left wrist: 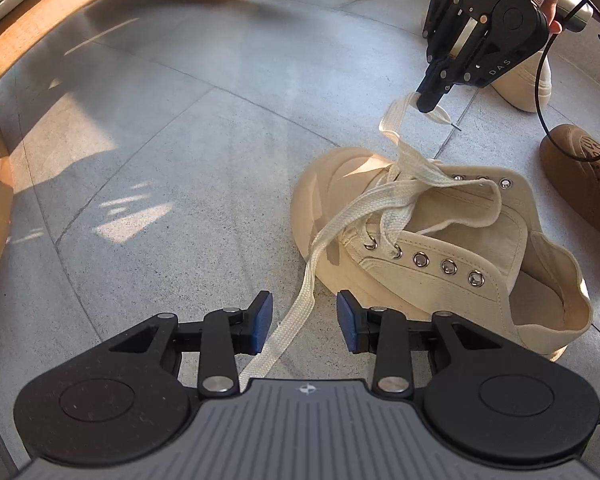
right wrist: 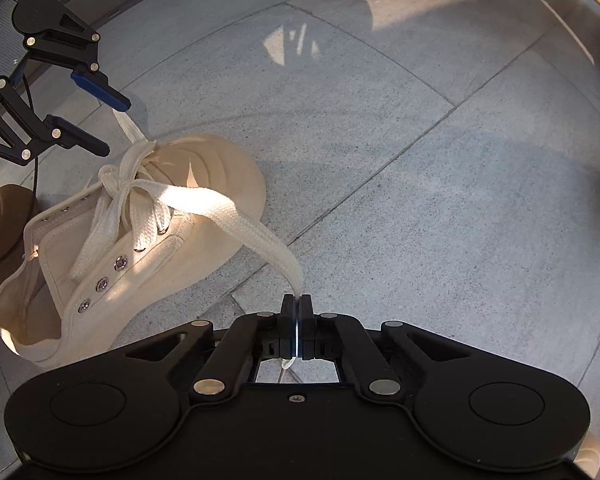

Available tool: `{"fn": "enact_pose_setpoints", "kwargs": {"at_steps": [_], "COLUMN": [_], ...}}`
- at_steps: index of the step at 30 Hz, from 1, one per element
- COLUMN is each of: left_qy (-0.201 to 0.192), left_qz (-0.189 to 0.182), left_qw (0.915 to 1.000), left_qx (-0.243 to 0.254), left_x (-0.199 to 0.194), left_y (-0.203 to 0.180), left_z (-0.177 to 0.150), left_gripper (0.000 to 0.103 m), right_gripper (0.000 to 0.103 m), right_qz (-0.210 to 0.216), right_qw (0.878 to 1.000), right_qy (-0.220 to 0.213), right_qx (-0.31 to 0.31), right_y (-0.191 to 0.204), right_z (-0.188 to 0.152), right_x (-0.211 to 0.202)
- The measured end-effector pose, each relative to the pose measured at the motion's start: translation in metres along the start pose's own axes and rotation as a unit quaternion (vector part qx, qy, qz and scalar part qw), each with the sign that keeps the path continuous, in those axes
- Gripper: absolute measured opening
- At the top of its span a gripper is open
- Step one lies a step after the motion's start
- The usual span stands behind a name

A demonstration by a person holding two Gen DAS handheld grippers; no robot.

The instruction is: Lace up shoes with both hands

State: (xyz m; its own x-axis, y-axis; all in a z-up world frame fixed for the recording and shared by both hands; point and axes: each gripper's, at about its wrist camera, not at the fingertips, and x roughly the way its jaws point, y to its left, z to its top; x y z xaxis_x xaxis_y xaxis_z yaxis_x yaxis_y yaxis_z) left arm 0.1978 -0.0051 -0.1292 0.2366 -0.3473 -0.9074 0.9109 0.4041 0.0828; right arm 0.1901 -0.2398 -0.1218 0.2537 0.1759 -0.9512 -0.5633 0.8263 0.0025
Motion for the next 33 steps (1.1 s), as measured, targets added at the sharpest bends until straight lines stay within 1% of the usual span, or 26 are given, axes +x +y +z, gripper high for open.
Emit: {"fn": "enact_pose_setpoints", "kwargs": {"at_steps": [3,6,8,9,12,14,16,18,20,22,25,28,31,33], "left_qy": [0.004,-0.002,-0.009,-0.012,-0.022,-0.024,-0.009,0.002,0.01,0.016,0.03,0.032,0.035,0.037], "left_qz": [0.002,-0.01,-0.028,-0.035,-0.086,-0.104,-0.096,-0.08,-0.082,-0.08,-0.06,-0.056,-0.051,-0.05], "left_qw": [1.0,0.9999,0.9995,0.9993,0.9957,0.9939,0.995,0.9959,0.9949,0.9949,0.9967,0.9968,0.9975,0.9975], "left_qx": [0.004,0.007,0.005,0.001,-0.024,-0.029,-0.028,-0.042,-0.058,-0.059,-0.046,-0.046,-0.035,-0.033], "left_x": [-0.001,-0.005,-0.012,-0.014,-0.027,-0.031,-0.027,-0.019,-0.013,-0.009,-0.008,-0.008,-0.008,-0.008], "left_y": [-0.001,-0.006,-0.01,-0.01,-0.016,-0.024,-0.034,-0.039,-0.038,-0.036,-0.037,-0.037,-0.038,-0.038], "left_z": [-0.001,0.002,0.008,0.01,0.024,0.033,0.039,0.043,0.045,0.046,0.045,0.045,0.046,0.046], "left_gripper": [0.034,0.034,0.034,0.034,0.034,0.034,0.036,0.036,0.036,0.037,0.037,0.037,0.037,0.037], "right_gripper": [0.0,0.0,0.0,0.0,0.0,0.0,0.0,0.0,0.0,0.0,0.0,0.0,0.0,0.0], "right_qz": [-0.027,-0.064,-0.094,-0.101,-0.119,-0.128,-0.133,-0.14,-0.152,-0.162,-0.176,-0.19,-0.202,-0.2], "right_qw": [0.999,0.997,0.995,0.994,0.991,0.989,0.989,0.987,0.985,0.982,0.978,0.974,0.972,0.972], "right_qy": [0.001,-0.001,-0.001,-0.001,-0.003,-0.002,-0.001,0.003,0.01,0.015,0.025,0.033,0.036,0.035], "right_qx": [0.021,0.037,0.041,0.047,0.065,0.069,0.071,0.074,0.08,0.093,0.109,0.117,0.113,0.115], "right_y": [-0.011,-0.018,-0.023,-0.027,-0.036,-0.04,-0.041,-0.042,-0.045,-0.049,-0.055,-0.061,-0.062,-0.063], "right_z": [-0.015,-0.028,-0.033,-0.036,-0.042,-0.045,-0.048,-0.051,-0.055,-0.059,-0.068,-0.076,-0.078,-0.078], "right_x": [-0.015,-0.034,-0.046,-0.052,-0.069,-0.077,-0.083,-0.088,-0.093,-0.095,-0.098,-0.098,-0.098,-0.1]}}
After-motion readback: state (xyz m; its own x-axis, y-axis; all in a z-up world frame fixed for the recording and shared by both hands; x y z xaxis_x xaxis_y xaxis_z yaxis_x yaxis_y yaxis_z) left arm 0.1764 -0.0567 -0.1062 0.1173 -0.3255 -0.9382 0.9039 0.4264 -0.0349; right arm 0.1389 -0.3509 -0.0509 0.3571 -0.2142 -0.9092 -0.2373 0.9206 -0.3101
